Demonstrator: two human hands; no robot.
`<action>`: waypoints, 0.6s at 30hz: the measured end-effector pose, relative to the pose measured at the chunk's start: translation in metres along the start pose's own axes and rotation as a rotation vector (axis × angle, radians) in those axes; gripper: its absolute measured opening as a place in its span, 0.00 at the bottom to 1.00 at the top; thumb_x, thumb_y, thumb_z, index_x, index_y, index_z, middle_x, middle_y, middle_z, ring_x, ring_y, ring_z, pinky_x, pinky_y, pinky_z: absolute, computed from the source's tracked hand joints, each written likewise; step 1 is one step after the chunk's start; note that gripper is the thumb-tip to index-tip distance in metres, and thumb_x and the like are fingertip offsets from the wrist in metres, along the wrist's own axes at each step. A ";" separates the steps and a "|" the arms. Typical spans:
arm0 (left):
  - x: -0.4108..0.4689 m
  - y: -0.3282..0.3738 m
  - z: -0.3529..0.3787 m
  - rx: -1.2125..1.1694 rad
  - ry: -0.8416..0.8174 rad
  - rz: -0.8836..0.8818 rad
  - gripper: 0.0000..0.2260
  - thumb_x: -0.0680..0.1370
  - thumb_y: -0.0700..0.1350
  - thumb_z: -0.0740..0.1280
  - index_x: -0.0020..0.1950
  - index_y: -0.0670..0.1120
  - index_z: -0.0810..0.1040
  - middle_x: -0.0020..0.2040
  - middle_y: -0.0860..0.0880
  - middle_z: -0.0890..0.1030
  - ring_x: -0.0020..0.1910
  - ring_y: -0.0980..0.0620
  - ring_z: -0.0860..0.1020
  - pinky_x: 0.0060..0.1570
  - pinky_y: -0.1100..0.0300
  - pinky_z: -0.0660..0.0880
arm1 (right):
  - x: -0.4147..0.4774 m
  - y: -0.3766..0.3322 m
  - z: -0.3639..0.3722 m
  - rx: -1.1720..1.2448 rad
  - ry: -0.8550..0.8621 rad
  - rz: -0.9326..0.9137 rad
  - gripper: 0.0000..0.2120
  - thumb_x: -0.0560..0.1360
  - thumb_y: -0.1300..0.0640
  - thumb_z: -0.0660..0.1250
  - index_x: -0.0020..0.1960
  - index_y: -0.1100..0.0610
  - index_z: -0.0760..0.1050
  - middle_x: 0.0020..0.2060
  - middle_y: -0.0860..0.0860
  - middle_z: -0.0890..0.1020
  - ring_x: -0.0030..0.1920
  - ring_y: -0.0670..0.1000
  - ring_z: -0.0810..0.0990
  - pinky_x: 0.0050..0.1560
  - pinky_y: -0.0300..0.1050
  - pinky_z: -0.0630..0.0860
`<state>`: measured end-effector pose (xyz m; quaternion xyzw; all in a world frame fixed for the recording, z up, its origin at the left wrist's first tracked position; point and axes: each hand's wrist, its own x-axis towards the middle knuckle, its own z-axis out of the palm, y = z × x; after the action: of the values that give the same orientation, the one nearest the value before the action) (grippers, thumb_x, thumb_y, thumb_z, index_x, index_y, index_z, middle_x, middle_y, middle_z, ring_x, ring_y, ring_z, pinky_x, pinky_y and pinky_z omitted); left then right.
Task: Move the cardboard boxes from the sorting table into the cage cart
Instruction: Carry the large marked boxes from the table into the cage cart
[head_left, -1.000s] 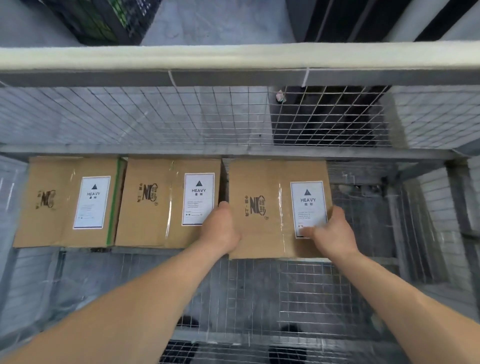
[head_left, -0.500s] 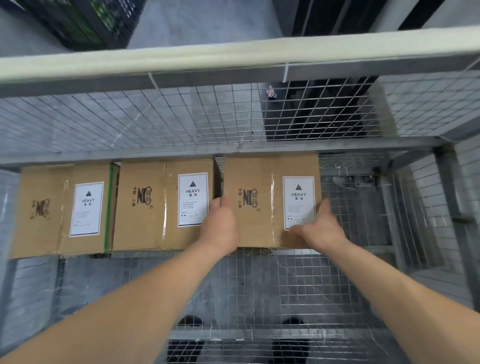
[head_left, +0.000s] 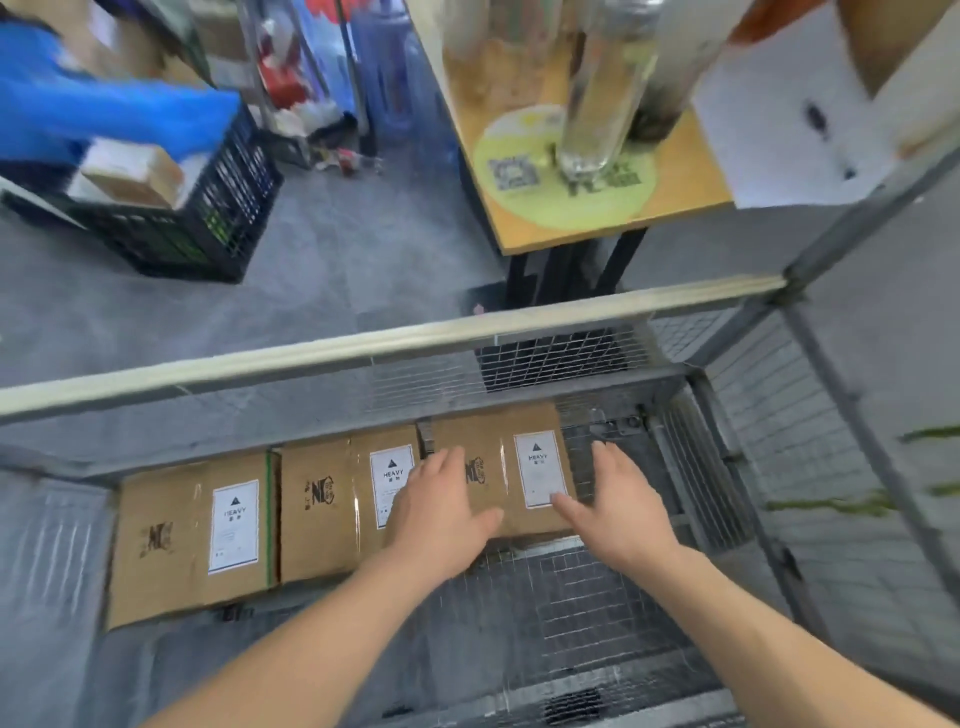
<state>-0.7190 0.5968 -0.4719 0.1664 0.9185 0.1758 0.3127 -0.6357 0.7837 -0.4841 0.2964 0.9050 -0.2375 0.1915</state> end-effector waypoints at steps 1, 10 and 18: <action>-0.012 0.008 -0.014 0.001 0.018 0.032 0.39 0.79 0.57 0.68 0.82 0.46 0.52 0.82 0.49 0.56 0.80 0.48 0.55 0.78 0.51 0.57 | -0.016 -0.005 -0.014 -0.008 0.020 -0.004 0.40 0.79 0.37 0.64 0.81 0.59 0.54 0.80 0.54 0.60 0.79 0.54 0.58 0.75 0.54 0.63; -0.125 0.100 -0.132 0.165 0.146 0.403 0.36 0.78 0.62 0.65 0.81 0.47 0.57 0.80 0.51 0.61 0.79 0.49 0.59 0.77 0.49 0.60 | -0.176 -0.034 -0.144 0.030 0.321 0.052 0.37 0.80 0.33 0.56 0.81 0.56 0.58 0.80 0.52 0.61 0.80 0.53 0.57 0.78 0.54 0.58; -0.236 0.190 -0.171 0.286 0.252 0.706 0.33 0.77 0.65 0.65 0.75 0.47 0.65 0.74 0.50 0.68 0.75 0.49 0.64 0.72 0.50 0.65 | -0.310 -0.017 -0.223 0.001 0.555 0.148 0.31 0.80 0.35 0.58 0.71 0.58 0.69 0.70 0.54 0.73 0.72 0.56 0.67 0.70 0.53 0.67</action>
<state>-0.6135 0.6294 -0.1420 0.4907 0.8512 0.1619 0.0915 -0.4593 0.7544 -0.1457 0.4152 0.8987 -0.1331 -0.0468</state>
